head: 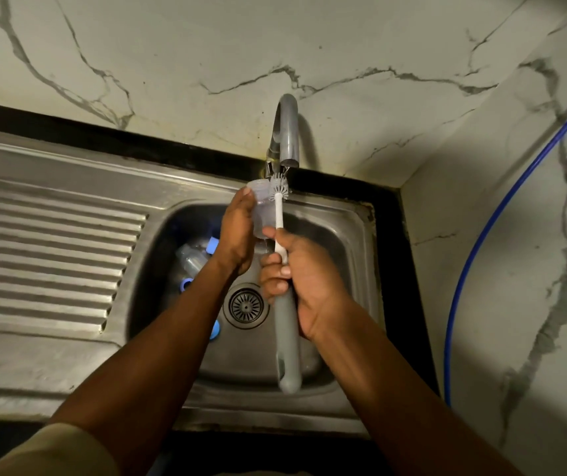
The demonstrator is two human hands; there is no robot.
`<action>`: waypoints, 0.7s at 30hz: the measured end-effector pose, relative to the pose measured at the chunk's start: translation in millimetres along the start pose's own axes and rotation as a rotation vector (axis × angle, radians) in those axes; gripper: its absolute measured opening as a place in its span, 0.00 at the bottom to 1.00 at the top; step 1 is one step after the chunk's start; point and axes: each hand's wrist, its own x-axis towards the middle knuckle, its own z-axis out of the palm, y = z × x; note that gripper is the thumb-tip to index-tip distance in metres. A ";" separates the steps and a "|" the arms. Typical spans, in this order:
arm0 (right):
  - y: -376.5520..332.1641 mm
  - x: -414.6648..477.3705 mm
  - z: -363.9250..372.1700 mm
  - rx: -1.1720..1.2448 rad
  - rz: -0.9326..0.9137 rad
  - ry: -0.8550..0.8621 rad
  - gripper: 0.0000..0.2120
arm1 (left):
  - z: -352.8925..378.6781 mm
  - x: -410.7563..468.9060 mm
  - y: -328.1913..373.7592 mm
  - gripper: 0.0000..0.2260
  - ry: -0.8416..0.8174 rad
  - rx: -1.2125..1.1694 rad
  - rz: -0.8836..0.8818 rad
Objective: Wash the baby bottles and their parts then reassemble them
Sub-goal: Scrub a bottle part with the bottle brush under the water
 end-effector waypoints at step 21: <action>-10.2 4.2 -6.8 0.087 0.043 -0.016 0.06 | 11.0 0.6 -12.5 0.13 0.116 0.189 0.132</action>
